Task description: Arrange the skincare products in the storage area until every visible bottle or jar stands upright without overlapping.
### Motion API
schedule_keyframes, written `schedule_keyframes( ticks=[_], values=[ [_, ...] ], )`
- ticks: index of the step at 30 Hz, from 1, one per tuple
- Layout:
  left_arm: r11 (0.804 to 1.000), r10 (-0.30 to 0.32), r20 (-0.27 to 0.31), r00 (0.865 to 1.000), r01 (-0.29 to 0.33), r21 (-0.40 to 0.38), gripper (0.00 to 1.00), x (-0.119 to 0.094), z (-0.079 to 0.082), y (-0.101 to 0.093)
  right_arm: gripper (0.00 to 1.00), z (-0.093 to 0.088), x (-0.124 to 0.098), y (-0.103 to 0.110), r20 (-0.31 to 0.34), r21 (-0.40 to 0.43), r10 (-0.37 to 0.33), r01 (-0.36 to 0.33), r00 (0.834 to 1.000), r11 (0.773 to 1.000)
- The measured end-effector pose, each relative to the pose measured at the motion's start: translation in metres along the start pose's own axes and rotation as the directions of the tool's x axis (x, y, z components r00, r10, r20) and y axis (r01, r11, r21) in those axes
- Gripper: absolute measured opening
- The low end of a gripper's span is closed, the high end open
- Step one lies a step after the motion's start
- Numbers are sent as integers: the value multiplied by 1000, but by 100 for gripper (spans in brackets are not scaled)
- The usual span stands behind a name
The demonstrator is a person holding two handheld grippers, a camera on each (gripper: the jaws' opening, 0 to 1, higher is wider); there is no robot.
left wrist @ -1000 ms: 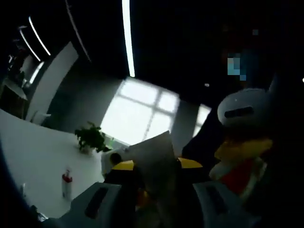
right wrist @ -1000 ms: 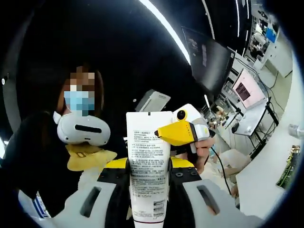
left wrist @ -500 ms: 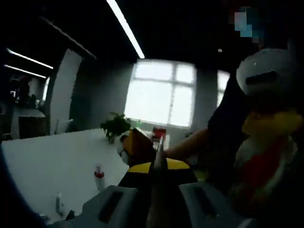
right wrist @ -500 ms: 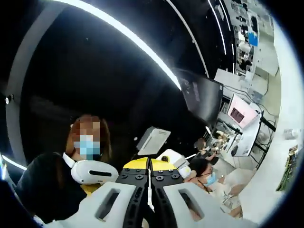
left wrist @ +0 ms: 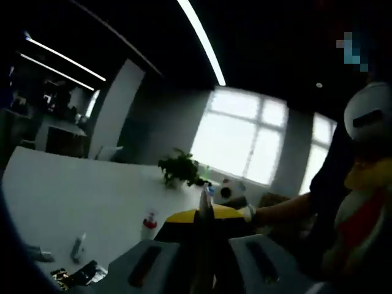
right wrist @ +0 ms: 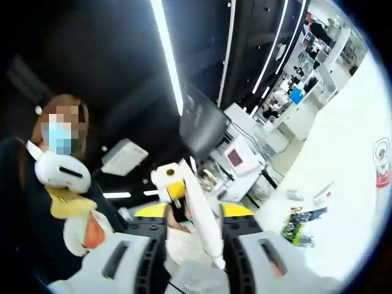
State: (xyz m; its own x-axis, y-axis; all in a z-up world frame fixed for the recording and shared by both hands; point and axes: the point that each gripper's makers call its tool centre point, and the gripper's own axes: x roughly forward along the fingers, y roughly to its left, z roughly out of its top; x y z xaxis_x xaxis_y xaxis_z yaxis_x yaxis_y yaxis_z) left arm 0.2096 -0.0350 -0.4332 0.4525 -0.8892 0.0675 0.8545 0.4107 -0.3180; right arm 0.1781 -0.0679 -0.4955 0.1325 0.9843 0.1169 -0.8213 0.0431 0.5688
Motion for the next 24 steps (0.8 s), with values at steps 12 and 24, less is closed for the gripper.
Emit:
schedule_keyframes(
  ticks=[12, 24],
  values=[
    [997, -75, 62, 995, 74, 19, 6, 19, 12, -30, 40, -15, 46, -1, -122, -243, -80, 49, 989, 969],
    [997, -76, 86, 993, 74, 28, 10, 11, 16, -31, 19, -19, 51, 18, -190, -287, 8, -64, 982, 956]
  ],
)
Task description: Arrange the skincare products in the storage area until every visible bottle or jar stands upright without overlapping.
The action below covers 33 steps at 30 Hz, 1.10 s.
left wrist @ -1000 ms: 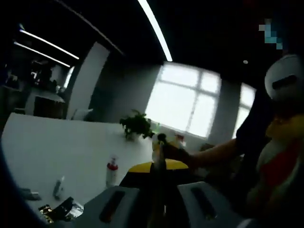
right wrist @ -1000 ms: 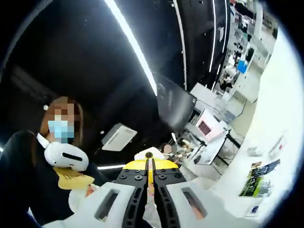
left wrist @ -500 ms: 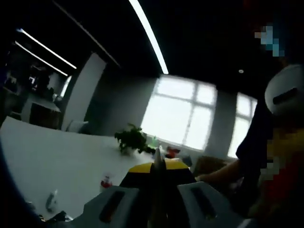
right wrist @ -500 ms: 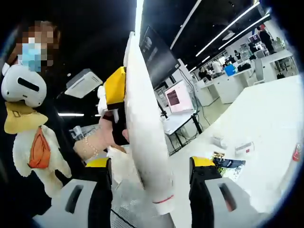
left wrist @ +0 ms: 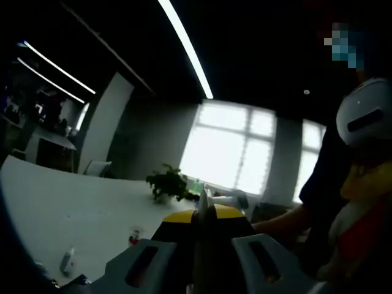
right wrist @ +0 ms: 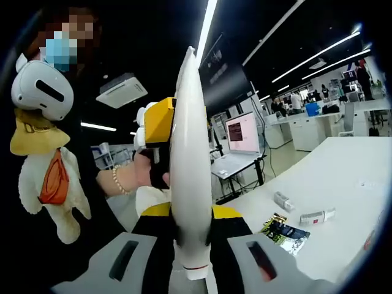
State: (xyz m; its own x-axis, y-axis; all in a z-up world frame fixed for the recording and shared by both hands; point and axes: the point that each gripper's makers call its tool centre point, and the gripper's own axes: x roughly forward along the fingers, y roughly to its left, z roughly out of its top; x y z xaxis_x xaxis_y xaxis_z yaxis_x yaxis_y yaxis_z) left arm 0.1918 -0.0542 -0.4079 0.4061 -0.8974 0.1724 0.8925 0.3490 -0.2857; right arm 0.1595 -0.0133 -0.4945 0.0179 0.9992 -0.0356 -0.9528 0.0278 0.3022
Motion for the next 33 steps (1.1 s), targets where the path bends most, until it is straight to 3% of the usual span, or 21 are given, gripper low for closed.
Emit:
schedule_keyframes(
  ticks=[2, 8, 12, 15, 17, 20, 21, 28, 31, 33],
  values=[
    [1000, -2, 0, 1000, 2, 9, 11, 0, -1, -1, 17, -1, -1, 3, 2, 18, 15, -15, 1000, 1000],
    [998, -18, -29, 999, 20, 65, 11, 0, -4, -6, 16, -4, -5, 2, -37, -37, 2, -4, 999, 999],
    [978, -10, -149, 989, 41, 203, 15, -2, -14, -9, 16, -8, -9, -2, -90, -105, -23, 13, 996, 994],
    [963, -3, -222, 975, 63, 263, 16, -4, -19, -11, 17, -12, -12, -6, -136, -176, -46, 22, 990, 984],
    [943, 17, -281, 960, 78, 323, 17, -5, -24, -10, 17, -13, -12, -6, -148, -181, -45, 18, 988, 983],
    [903, 55, -378, 924, 115, 413, 20, -4, -36, -13, 17, -12, -12, -5, -162, -208, -47, 12, 986, 978],
    [893, 69, -381, 922, 114, 435, 21, -3, -37, -12, 17, -12, -11, -5, -165, -213, -48, 11, 985, 977],
    [914, 66, -408, 910, 109, 392, 20, -2, -39, -13, 17, -16, -15, -7, -207, -262, -68, 12, 976, 965],
    [919, 88, -453, 887, 103, 381, 19, -5, -45, -11, 17, -20, -17, -12, -248, -308, -102, 22, 963, 951],
    [918, 106, -499, 860, 108, 381, 18, -7, -53, -10, 18, -26, -20, -17, -289, -355, -136, 26, 947, 934]
  ],
)
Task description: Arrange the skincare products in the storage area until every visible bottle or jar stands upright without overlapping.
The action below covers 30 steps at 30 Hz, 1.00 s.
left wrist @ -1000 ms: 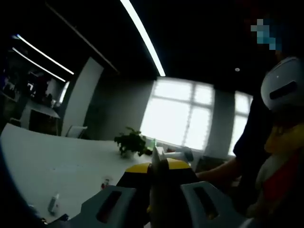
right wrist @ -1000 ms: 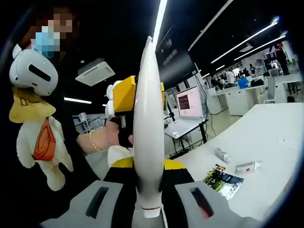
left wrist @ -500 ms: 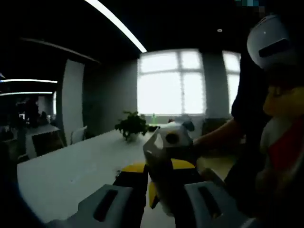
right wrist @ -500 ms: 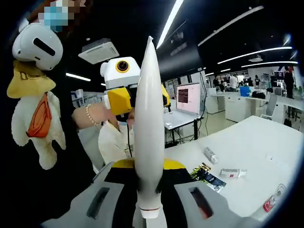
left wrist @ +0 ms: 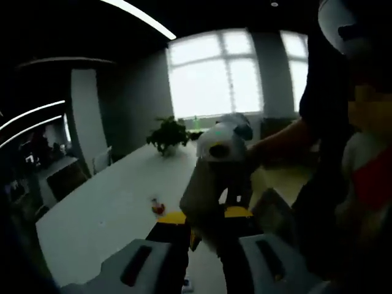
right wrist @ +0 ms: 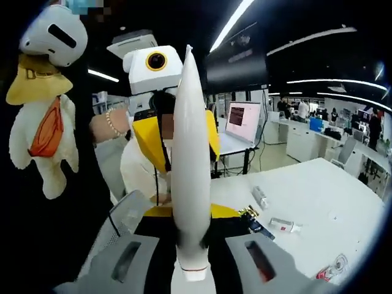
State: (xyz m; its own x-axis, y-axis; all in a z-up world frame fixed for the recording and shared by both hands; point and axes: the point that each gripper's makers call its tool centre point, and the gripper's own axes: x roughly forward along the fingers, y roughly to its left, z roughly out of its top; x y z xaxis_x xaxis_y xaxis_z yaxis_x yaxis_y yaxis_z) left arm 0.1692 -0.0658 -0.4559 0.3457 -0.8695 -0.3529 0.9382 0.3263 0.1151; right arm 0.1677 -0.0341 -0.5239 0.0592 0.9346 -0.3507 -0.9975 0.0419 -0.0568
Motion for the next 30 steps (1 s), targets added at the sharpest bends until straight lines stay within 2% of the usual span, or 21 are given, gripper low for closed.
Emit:
schedule_keyframes(
  ticks=[5, 9, 12, 20, 25, 30],
  values=[
    [1000, 10, -56, 998, -9, 23, 15, 7, -12, -4, 19, -14, 5, -1, -79, -53, -20, 16, 997, 998],
    [995, 7, -113, 994, 4, 101, 13, 14, -23, -11, 20, -28, 11, 1, -130, -66, -10, 1, 991, 998],
    [993, -1, -114, 994, 14, 114, 12, 19, -31, -14, 22, -39, 13, 2, -168, -72, -11, -1, 986, 997],
    [998, 18, -76, 997, -13, 61, 11, 23, -40, -5, 25, -50, 13, -6, -173, -28, -42, 38, 984, 999],
    [999, 16, -89, 996, -12, 51, 10, 28, -49, 1, 26, -60, 18, -12, -191, 2, -51, 52, 980, 999],
    [1000, 6, -94, 996, -4, 22, 10, 33, -59, 7, 27, -70, 21, -16, -183, 51, -65, 76, 981, 996]
  ],
)
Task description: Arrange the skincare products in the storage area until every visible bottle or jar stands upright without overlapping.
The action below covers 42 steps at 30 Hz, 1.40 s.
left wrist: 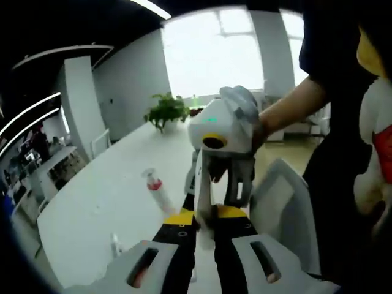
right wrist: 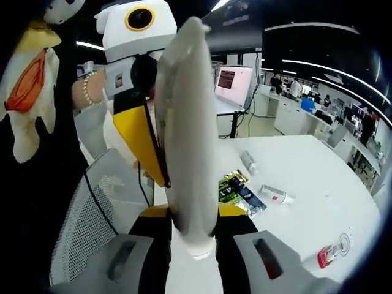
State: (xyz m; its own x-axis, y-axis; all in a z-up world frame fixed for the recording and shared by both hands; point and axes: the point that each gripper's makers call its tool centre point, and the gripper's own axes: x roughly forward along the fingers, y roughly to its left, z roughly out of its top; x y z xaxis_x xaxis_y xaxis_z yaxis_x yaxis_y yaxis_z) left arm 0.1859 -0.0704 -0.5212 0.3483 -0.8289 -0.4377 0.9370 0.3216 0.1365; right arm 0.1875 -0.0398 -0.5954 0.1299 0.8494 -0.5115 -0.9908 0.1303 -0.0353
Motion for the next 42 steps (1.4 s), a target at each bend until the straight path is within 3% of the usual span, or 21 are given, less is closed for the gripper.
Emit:
schedule_keyframes(
  ticks=[4, 16, 23, 36, 42],
  values=[
    [1000, -11, -4, 1000, 11, -7, 10, 8, -6, 2, 28, -15, 3, -4, -39, 29, -12, 13, 999, 999],
    [999, -32, -21, 999, 31, -38, 10, 37, -37, 11, 45, -58, 0, -17, -103, 165, -71, 87, 992, 982],
    [998, -37, -41, 998, 35, -60, 11, 49, -56, 13, 55, -67, -2, -20, -114, 200, -97, 118, 989, 973],
    [998, -36, -39, 999, 33, -60, 11, 64, -72, 26, 59, -83, -10, -27, -135, 248, -126, 157, 983, 956],
    [998, -44, -42, 998, 42, -56, 11, 75, -78, 38, 67, -95, -21, -37, -137, 295, -192, 225, 972, 929]
  ],
)
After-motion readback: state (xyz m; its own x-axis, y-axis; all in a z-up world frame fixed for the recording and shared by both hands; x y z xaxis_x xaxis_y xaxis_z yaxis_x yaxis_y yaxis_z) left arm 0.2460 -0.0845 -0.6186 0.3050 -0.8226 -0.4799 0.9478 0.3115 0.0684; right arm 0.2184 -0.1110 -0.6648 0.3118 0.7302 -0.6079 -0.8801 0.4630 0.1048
